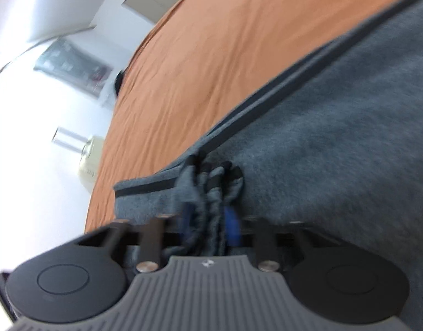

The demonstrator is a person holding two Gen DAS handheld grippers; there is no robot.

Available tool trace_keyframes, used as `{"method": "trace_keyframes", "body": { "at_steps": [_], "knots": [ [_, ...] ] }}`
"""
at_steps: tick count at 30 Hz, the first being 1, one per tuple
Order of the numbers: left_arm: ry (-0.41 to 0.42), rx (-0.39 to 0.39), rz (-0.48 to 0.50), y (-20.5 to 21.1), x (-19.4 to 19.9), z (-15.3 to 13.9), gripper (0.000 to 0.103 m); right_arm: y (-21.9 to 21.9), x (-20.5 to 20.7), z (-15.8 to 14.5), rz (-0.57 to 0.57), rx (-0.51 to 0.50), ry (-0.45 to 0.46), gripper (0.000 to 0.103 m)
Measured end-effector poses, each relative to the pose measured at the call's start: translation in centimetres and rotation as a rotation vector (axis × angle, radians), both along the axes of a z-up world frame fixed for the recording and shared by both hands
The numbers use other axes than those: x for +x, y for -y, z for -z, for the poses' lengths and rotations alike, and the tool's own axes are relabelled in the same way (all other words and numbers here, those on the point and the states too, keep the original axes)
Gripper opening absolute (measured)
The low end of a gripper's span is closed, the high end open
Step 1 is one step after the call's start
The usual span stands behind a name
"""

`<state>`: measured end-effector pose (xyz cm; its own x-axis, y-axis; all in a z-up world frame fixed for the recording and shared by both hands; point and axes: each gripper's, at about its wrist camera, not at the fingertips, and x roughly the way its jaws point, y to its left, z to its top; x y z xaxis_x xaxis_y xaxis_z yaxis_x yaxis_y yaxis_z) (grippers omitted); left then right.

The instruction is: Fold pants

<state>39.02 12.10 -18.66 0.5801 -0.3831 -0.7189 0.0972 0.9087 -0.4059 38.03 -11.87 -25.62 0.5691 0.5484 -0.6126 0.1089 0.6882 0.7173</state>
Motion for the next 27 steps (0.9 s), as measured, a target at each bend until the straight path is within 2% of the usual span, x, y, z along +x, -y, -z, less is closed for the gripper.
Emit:
{"method": "trace_keyframes", "body": {
  "at_steps": [2,5,7,10,12,13,15,18,20,23,27],
  "knots": [
    [-0.051,0.038,0.029,0.9,0.5,1.2,0.064,0.2,0.1,-0.5,-0.035,-0.022,0.035,0.013],
    [-0.007,0.055,0.073,1.8,-0.4,1.1,0.064,1.1,-0.2,-2.0,-0.064,-0.018,0.166,0.011],
    [-0.012,0.063,0.091,2.3,-0.7,1.4,0.064,1.8,-0.6,-3.2,-0.065,-0.055,0.252,0.011],
    [-0.007,0.132,0.127,3.3,-0.9,1.1,0.064,2.2,0.2,-2.1,-0.053,-0.124,0.211,0.012],
    [-0.013,0.135,0.139,3.0,-0.8,0.6,0.064,1.7,0.8,-0.6,-0.083,-0.2,0.155,0.023],
    [-0.009,0.13,0.14,2.6,-1.0,0.2,0.062,1.7,0.9,-0.3,-0.094,-0.215,0.141,0.023],
    [0.005,0.102,0.133,1.7,-1.3,-0.4,0.062,2.2,0.5,-0.9,-0.083,-0.215,0.163,0.032],
    [0.01,0.034,0.111,-0.1,-1.4,-0.6,0.062,2.3,0.1,-4.2,-0.106,-0.322,0.281,0.042],
    [-0.01,-0.01,0.096,-0.8,-0.8,-0.1,0.062,1.2,1.0,-6.3,-0.224,-0.355,0.351,0.045],
    [-0.029,-0.086,0.081,-2.0,-0.8,0.7,0.062,-2.4,3.9,-8.1,-0.489,-0.363,0.402,0.043],
    [-0.043,-0.118,0.068,-1.5,0.5,1.1,0.062,-7.7,8.1,-7.7,-0.741,-0.426,0.399,0.043]
  ]
}}
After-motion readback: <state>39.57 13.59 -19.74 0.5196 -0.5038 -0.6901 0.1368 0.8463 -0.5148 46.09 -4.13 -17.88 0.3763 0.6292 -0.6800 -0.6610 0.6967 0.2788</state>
